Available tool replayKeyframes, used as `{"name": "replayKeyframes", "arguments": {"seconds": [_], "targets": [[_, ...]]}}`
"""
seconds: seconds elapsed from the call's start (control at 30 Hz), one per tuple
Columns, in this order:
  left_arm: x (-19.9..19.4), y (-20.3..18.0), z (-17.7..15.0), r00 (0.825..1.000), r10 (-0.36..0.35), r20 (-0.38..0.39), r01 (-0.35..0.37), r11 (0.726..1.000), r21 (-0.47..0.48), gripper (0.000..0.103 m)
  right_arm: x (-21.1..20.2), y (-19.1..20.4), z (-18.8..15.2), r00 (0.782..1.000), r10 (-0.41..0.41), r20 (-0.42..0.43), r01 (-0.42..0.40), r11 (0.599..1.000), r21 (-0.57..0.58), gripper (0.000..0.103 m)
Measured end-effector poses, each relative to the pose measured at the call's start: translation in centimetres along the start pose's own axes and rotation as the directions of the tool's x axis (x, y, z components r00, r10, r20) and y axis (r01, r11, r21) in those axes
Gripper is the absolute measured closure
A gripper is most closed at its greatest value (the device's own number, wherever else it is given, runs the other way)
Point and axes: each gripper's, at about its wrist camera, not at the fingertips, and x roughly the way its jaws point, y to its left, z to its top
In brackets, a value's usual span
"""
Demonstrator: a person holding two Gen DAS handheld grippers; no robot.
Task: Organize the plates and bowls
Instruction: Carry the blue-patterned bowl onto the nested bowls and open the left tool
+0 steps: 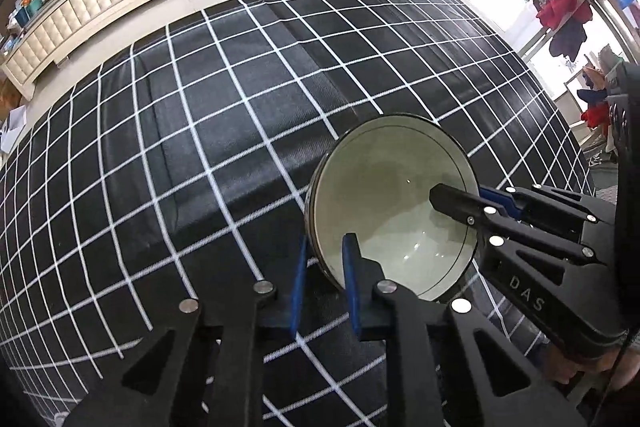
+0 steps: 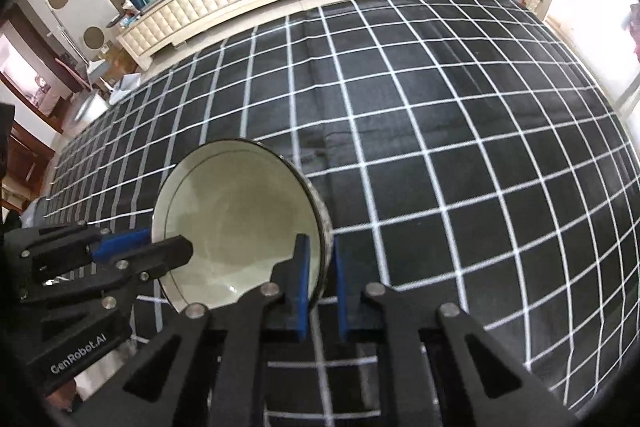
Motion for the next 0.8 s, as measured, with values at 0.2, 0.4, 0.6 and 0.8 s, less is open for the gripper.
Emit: {"name": "replayKeyframes", "arguments": {"seconds": [0.2, 0.4, 0.6, 0.8], "targets": [[-3.2, 0.5, -2.1, 1.000, 0.014, 0.023, -0.014, 1.000, -0.005, 0.088, -2.5, 2.7, -0.7, 0.999, 0.033, 0.023, -0.032, 0.999, -0.019, 0.089], [-7.8, 1.5, -4.5, 0.997, 0.037, 0.075, -0.035, 0.999, -0.029, 0.088, -5.0, 6.2, -1.8, 0.997, 0.057, 0.049, -0.055, 0.997, -0.055, 0.089], [-11.9, 3.4, -7.9, 0.992, 0.068, 0.105, -0.063, 0.997, -0.055, 0.088, -6.4, 10.1, -3.4, 0.995, 0.076, 0.059, -0.069, 0.992, -0.106, 0.089], [-14.5, 5.5, -11.5, 0.989, 0.089, 0.114, -0.077, 0.992, -0.100, 0.088, -6.4, 13.8, -5.4, 0.995, 0.089, 0.040, -0.082, 0.985, -0.155, 0.089]]}}
